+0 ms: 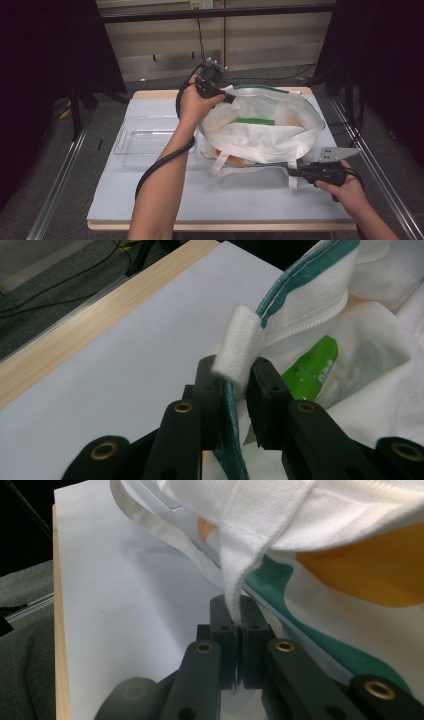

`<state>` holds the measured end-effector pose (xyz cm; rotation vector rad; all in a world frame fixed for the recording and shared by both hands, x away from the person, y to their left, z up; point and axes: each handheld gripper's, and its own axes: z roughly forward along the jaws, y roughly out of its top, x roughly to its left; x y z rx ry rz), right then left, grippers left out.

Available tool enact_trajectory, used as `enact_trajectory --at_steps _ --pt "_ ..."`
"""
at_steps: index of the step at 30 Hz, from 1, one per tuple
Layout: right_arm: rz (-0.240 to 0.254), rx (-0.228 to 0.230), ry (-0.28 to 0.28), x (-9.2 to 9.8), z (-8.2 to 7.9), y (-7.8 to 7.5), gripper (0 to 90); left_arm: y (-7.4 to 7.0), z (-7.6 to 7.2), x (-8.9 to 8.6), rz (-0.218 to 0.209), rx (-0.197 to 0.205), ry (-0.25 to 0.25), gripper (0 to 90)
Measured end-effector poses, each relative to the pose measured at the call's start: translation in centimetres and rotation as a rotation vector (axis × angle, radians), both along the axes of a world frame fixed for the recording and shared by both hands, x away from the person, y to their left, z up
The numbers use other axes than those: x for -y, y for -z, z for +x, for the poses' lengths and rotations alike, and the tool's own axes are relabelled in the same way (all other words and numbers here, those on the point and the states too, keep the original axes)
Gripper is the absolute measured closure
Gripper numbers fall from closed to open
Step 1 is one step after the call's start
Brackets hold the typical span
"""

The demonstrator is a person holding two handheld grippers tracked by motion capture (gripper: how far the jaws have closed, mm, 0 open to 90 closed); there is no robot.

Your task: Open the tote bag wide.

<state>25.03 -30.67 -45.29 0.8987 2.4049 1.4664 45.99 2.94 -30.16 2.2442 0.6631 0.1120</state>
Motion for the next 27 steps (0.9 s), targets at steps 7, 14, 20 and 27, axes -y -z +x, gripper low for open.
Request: enact_trajectory --at_steps 7,14,20,27 --pt "-0.009 -0.021 0.002 0.2 0.0 0.9 87.2 0.7 0.6 0.2 0.006 -0.015 -0.005 76.5" --pt "-0.005 -0.027 0.011 0.5 0.0 1.1 87.2 1.2 1.0 0.3 0.019 -0.027 -0.012 76.6" --pt "-0.012 -0.028 0.010 0.5 -0.2 1.3 87.2 1.8 1.2 0.4 0.013 -0.039 -0.039 76.7" --pt "-0.018 -0.031 0.016 0.8 -0.1 1.6 87.2 2.7 1.6 0.2 0.035 -0.046 -0.034 76.7"
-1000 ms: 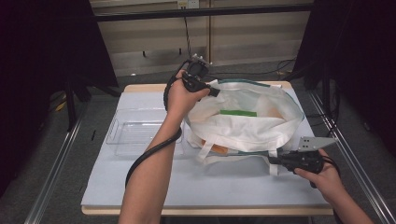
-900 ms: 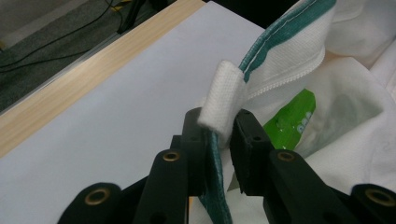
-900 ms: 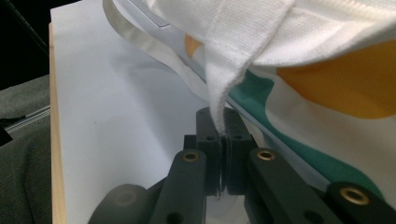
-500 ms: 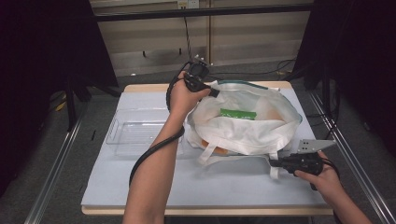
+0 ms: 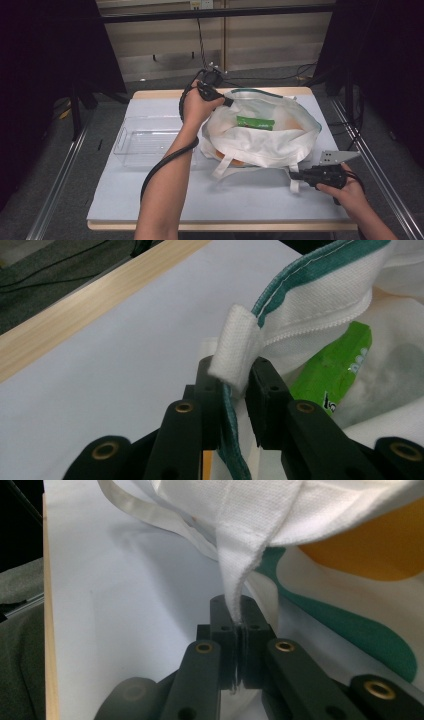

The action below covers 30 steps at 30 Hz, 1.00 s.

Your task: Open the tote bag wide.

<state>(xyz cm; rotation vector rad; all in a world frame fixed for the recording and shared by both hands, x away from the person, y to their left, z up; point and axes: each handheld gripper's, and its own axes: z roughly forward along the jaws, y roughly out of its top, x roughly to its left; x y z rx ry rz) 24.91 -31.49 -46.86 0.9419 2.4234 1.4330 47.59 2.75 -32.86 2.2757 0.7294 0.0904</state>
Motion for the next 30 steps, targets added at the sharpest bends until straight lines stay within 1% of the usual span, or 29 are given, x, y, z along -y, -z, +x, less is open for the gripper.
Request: enact_trajectory --at_steps 2,3,6,9,15,16,17,19,20,21,22,24,25,26,28,30 --pt "0.000 -0.005 0.003 0.1 0.1 0.2 87.1 0.2 0.1 -0.1 0.003 -0.004 -0.003 76.7" --pt "-0.003 -0.006 0.006 0.1 0.1 0.2 87.1 0.2 0.2 -0.1 0.013 -0.002 0.000 76.7" --pt "-0.013 -0.008 0.006 0.0 0.1 0.4 87.1 0.5 0.3 -0.2 0.008 -0.004 -0.010 76.7" --pt "-0.017 -0.009 0.006 0.0 0.1 0.5 87.1 0.7 0.4 -0.2 0.024 -0.007 -0.005 76.7" --pt "-0.021 -0.001 0.013 0.2 0.1 0.5 87.0 1.5 0.4 -0.4 0.014 -0.017 -0.007 76.7" --pt "-0.019 0.001 0.012 0.2 0.1 0.4 86.9 1.5 0.3 -0.4 0.002 -0.015 -0.009 76.7" --pt "-0.021 0.007 0.009 0.2 0.1 0.4 86.7 1.4 0.3 -0.5 0.002 -0.018 -0.011 76.7" --pt "-0.022 0.015 0.013 0.2 0.0 0.2 85.5 1.2 0.2 -0.5 0.021 -0.011 0.013 76.8" --pt "-0.022 0.017 0.013 0.2 -0.1 0.2 85.1 1.1 0.1 -0.4 0.009 -0.014 0.000 76.8" --pt "-0.022 0.021 0.011 0.2 -0.1 0.1 84.1 1.0 0.0 -0.4 -0.001 -0.012 -0.004 76.8" --pt "-0.022 0.021 0.012 0.2 -0.1 0.0 81.9 0.9 0.0 -0.4 0.013 -0.010 0.010 76.8" --pt "-0.023 0.030 0.025 0.2 -0.2 -0.2 77.9 0.7 -0.1 -0.5 0.018 -0.002 0.022 76.8" --pt "-0.023 0.032 0.022 0.2 -0.3 -0.3 76.7 0.6 -0.1 -0.5 0.018 -0.003 0.022 76.8" --pt "-0.026 0.042 0.021 0.2 -0.4 -0.5 74.4 0.6 -0.2 -0.5 0.025 -0.002 0.023 76.9" --pt "-0.046 0.059 0.031 0.3 -0.6 -0.8 68.6 0.5 -0.3 -0.5 0.010 -0.009 0.012 76.8" --pt "-0.051 0.062 0.043 0.4 -0.8 -1.0 62.7 0.5 -0.4 -0.5 0.004 -0.007 0.011 76.8"
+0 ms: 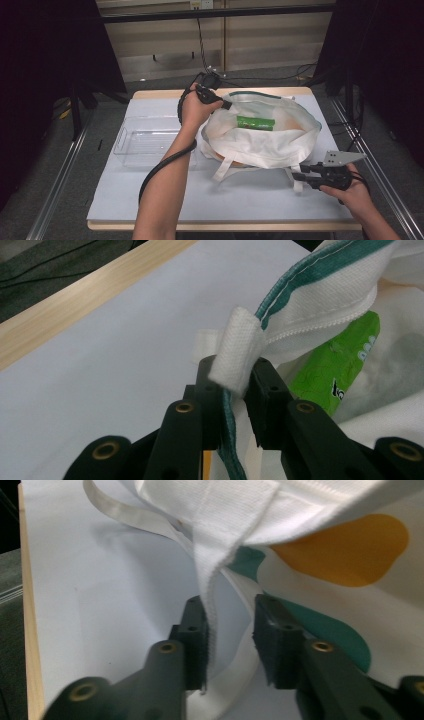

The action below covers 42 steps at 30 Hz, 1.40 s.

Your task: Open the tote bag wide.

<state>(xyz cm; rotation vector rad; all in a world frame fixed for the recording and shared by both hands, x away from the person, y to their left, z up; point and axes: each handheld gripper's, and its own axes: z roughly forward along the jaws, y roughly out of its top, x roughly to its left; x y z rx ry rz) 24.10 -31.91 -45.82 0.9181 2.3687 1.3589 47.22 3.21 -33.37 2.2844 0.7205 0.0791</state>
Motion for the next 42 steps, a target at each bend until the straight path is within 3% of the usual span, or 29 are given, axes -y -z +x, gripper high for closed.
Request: enact_trajectory --at_steps 3,4,5,6,16,23,39,42 --pt "0.000 0.005 0.008 0.2 -0.3 -0.2 56.1 -0.1 -0.1 0.0 0.002 0.003 0.001 76.8" --pt "0.004 0.000 0.014 0.3 -0.4 -0.3 53.3 -0.1 -0.3 0.2 -0.022 -0.001 -0.018 76.8" --pt "0.006 0.006 0.017 0.4 -0.5 -0.3 51.2 -0.1 -0.3 0.2 -0.018 -0.002 -0.016 76.8" --pt "0.006 0.007 0.023 0.5 -0.6 -0.5 48.9 -0.3 -0.2 0.0 0.011 0.006 0.015 76.8" --pt "-0.002 0.012 0.016 0.9 -1.9 -1.5 31.7 -0.5 -0.3 0.1 0.015 0.005 0.013 76.8" --pt "0.014 0.004 0.002 0.9 -2.1 -2.5 29.7 -0.7 -0.4 0.2 0.025 0.008 0.022 76.8" --pt "-0.003 0.017 -0.029 0.8 -2.6 -4.2 29.6 -0.8 -0.5 0.3 0.019 0.006 0.017 76.8" --pt "-0.010 0.022 -0.037 0.7 -2.7 -4.4 29.7 -0.9 -0.5 0.2 0.035 0.009 0.030 76.8"
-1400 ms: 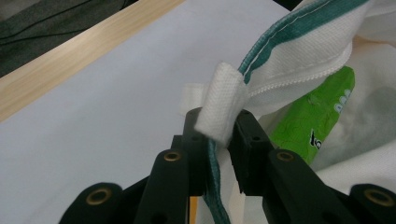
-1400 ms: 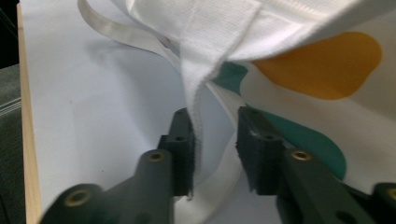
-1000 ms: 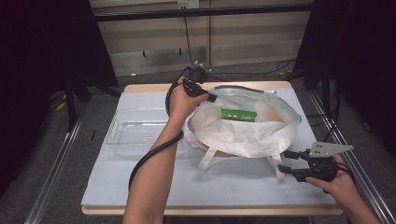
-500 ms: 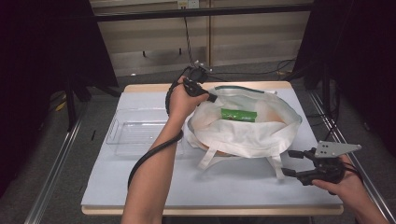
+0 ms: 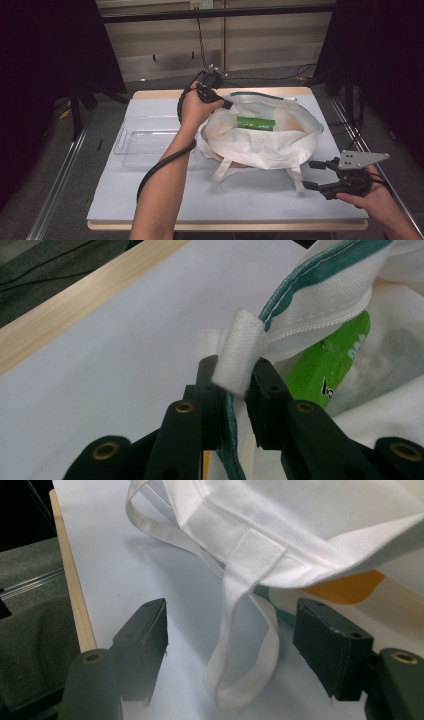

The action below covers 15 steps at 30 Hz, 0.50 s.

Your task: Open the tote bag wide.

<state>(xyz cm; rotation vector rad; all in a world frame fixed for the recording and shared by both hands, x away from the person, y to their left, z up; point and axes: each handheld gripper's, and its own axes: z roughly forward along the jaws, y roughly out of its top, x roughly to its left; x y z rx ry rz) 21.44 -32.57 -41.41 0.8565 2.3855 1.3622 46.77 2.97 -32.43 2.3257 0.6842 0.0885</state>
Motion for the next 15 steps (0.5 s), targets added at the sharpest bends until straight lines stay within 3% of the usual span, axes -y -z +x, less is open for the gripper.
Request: enact_trajectory --at_steps 15 --pt "-0.006 0.028 -0.011 -0.4 0.1 -1.1 31.4 0.1 0.0 0.1 -0.001 -0.001 -0.005 76.8"
